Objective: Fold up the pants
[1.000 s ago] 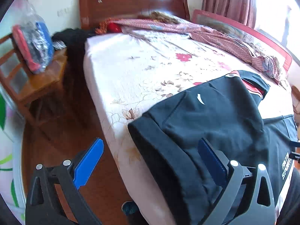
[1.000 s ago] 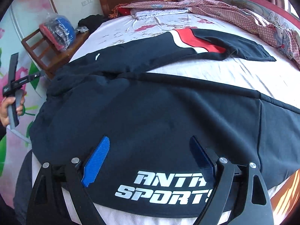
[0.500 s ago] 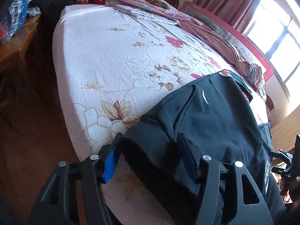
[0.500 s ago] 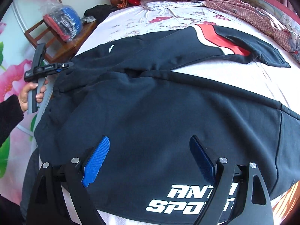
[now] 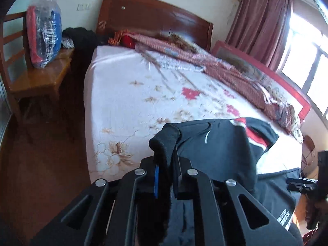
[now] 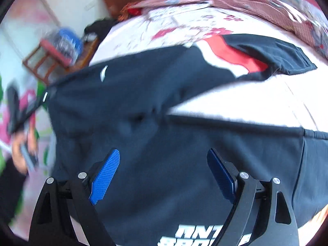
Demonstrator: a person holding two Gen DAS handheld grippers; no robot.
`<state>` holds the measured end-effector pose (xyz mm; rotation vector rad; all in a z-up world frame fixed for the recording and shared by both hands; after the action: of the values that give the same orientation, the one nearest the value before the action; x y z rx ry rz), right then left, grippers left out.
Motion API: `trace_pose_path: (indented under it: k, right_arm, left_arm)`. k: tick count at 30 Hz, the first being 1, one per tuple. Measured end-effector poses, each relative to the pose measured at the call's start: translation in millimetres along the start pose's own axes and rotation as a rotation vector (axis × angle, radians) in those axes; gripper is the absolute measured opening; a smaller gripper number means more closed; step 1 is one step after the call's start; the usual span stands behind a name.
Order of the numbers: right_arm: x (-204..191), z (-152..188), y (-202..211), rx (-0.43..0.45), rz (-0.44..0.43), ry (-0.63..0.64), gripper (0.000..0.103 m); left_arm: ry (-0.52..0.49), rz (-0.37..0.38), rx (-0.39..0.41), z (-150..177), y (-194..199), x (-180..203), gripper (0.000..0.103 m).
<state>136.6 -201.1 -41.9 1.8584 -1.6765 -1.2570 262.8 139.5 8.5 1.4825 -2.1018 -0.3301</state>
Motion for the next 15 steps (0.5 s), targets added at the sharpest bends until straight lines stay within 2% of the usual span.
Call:
trace_pose_path:
  k: [3,7,10,12,15]
  right_arm:
    - [23,-68,-22,-0.016,-0.093,-0.265,0.088]
    - [51,-140,-73,-0.045,-0.098,-0.499,0.088]
    - [64,-164,-108,-0.094,-0.101,-0.673,0.088]
    - [73,-168,-125,-0.125,-0.054,-0.746,0.088]
    - [78,-171,-142,-0.158,-0.028,-0.739,0.088]
  left_arm:
    - [0.026,0.075,0.076,-8,35,27,0.009]
    - [0.023,0.135,0.117,-7,63,46,0.009]
    - [0.007,0.157,0.123,0,74,56,0.009]
    - [-0.013,0.173,0.125,5,81,63,0.009]
    - [-0.072,0.188,0.126,14,91,75,0.009]
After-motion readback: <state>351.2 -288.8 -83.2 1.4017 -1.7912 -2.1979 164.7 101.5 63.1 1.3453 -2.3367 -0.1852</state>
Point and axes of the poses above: each gripper's, at about its wrist camera, not at the fingertips, and y roughly against the way its jaws point, x to its right, z to its underside, the point moved 10 cm from there along -y, roughly the way its jaws point, and after that the axes turned 5 degrees about x, right-handed, at the moved point
